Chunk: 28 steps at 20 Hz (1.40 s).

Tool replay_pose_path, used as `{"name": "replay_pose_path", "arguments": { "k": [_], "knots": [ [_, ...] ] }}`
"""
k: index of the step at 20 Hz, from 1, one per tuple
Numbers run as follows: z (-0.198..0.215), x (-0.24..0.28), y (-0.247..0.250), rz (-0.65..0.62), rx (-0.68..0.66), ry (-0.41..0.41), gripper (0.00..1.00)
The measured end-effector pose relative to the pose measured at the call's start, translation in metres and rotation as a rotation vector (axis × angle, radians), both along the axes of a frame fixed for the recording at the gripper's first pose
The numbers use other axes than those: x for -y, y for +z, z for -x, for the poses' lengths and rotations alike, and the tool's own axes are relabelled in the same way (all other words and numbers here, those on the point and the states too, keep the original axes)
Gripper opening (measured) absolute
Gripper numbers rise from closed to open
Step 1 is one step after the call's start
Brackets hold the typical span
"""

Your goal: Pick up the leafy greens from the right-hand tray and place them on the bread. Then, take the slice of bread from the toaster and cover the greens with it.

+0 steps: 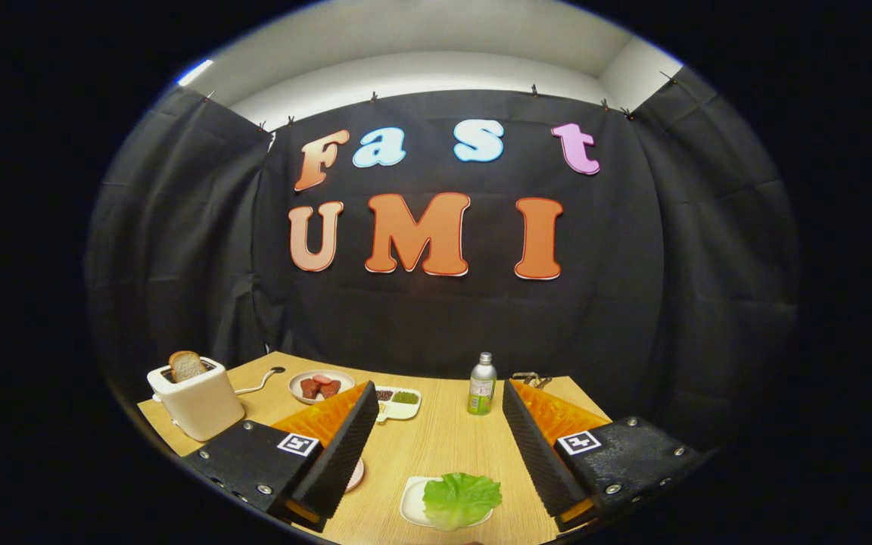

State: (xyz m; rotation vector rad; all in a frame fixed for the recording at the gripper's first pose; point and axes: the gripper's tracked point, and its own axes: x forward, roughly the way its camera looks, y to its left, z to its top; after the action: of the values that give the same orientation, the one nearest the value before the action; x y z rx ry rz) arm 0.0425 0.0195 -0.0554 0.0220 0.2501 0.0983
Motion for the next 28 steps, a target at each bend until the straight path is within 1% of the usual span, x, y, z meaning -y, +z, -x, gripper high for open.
{"name": "replay_pose_path", "arguments": {
  "k": [3,6,8,10,13,16,18,21,23,26,28],
  "knots": [
    [-0.005,-0.004,-0.035,-0.011,-0.137,0.037,0.99],
    [-0.005,-0.007,-0.081,-0.051,-0.326,0.069,0.99],
    [-0.007,-0.007,-0.108,-0.068,-0.428,0.074,0.98],
    [-0.009,-0.001,-0.132,-0.047,-0.511,0.063,0.98],
    [-0.006,0.005,-0.161,-0.033,-0.611,0.052,0.97],
    [0.001,0.001,-0.183,-0.025,-0.71,0.073,0.96],
    [0.002,0.006,-0.198,0.012,-0.762,0.064,0.96],
    [0.01,0.003,-0.222,0.04,-0.853,0.079,0.95],
    [0.015,0.004,-0.24,0.034,-0.915,0.065,0.94],
    [0.017,0.014,-0.267,0.056,-0.98,0.018,0.91],
    [0.019,0.016,-0.278,0.065,-1.023,0.006,0.9]
  ]
}}
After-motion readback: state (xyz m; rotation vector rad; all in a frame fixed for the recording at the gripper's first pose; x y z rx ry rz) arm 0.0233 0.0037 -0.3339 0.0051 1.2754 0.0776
